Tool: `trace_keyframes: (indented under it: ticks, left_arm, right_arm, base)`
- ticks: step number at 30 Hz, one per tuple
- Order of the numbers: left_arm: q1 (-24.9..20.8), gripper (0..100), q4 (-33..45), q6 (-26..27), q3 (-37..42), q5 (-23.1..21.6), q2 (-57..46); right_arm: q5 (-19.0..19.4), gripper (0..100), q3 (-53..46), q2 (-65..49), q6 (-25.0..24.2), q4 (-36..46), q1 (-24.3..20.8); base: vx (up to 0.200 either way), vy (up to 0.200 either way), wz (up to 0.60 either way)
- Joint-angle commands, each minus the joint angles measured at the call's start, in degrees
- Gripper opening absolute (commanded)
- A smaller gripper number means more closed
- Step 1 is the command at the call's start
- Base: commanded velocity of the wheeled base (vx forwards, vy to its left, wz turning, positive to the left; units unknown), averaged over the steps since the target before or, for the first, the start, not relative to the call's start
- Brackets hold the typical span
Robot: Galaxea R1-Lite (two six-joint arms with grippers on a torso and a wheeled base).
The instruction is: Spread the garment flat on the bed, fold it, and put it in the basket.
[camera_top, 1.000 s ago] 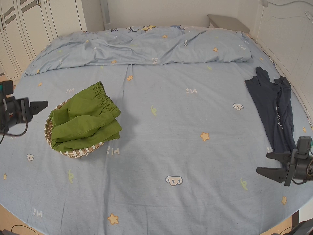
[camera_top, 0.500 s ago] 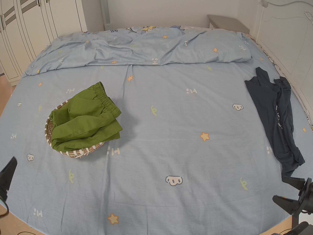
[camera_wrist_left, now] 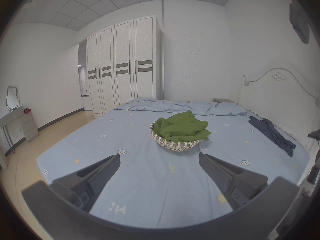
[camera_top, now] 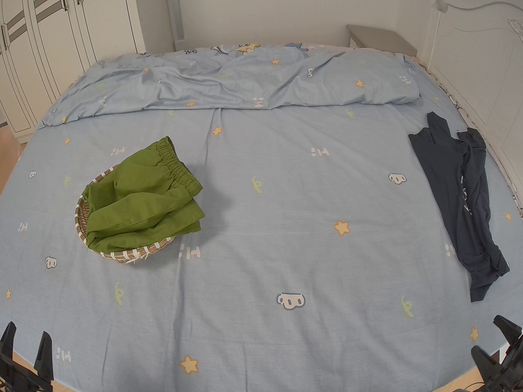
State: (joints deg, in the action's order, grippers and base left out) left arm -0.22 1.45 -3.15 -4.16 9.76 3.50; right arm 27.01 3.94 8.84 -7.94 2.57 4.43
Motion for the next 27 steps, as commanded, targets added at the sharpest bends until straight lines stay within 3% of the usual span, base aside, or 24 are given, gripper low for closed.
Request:
trace_keyframes:
  ticks: [1, 2, 4, 9, 10, 13, 22, 24, 27]
  left_arm:
    - [0.1, 100, -3.2, 1.2, 4.2, -3.4, -3.5]
    - [0.1, 100, -3.2, 1.2, 4.2, -3.4, -3.5]
    - [0.1, 100, -1.4, 3.3, 4.2, -8.5, -3.4]
    - [0.1, 100, -1.5, 4.5, 4.2, -8.9, -3.4]
    - [0.0, 100, -1.5, 4.2, 4.2, -8.9, -3.4]
    - [0.0, 100, -1.5, 4.2, 4.2, -8.9, -3.4]
    - [0.0, 100, -1.5, 4.1, 4.2, -8.9, -3.4]
    - [0.0, 100, -1.5, 4.1, 4.2, -8.9, -3.4]
    - [0.0, 100, -1.5, 4.1, 4.2, -9.0, -3.3]
  right_arm:
    - [-10.1, 100, -0.6, -3.3, -0.1, 1.1, 0.3]
    - [-10.1, 100, -0.6, -3.3, -0.1, 1.1, 0.3]
    - [-10.5, 100, -0.9, -3.3, 0.6, 0.7, 0.3]
    - [-13.7, 100, -3.8, -3.3, 2.5, -5.5, 0.3]
    - [-20.7, 100, -3.9, -3.4, 3.8, -5.3, 0.3]
    - [-27.4, 100, -3.9, -3.4, 7.5, -3.8, 0.3]
    - [-27.0, 100, -3.8, -3.7, 8.2, -1.9, -0.7]
    - [-27.3, 100, -3.9, -6.6, 7.4, -2.0, -4.1]
    - [-26.9, 100, -3.8, -8.8, 7.8, -2.0, -4.2]
  base:
    - [0.000, 0.000, 0.00]
    - [0.000, 0.000, 0.00]
    - [0.000, 0.000, 0.00]
    - [0.000, 0.000, 0.00]
    - [0.000, 0.000, 0.00]
    - [0.000, 0.000, 0.00]
    - [0.000, 0.000, 0.00]
    - [0.000, 0.000, 0.00]
    - [0.000, 0.000, 0.00]
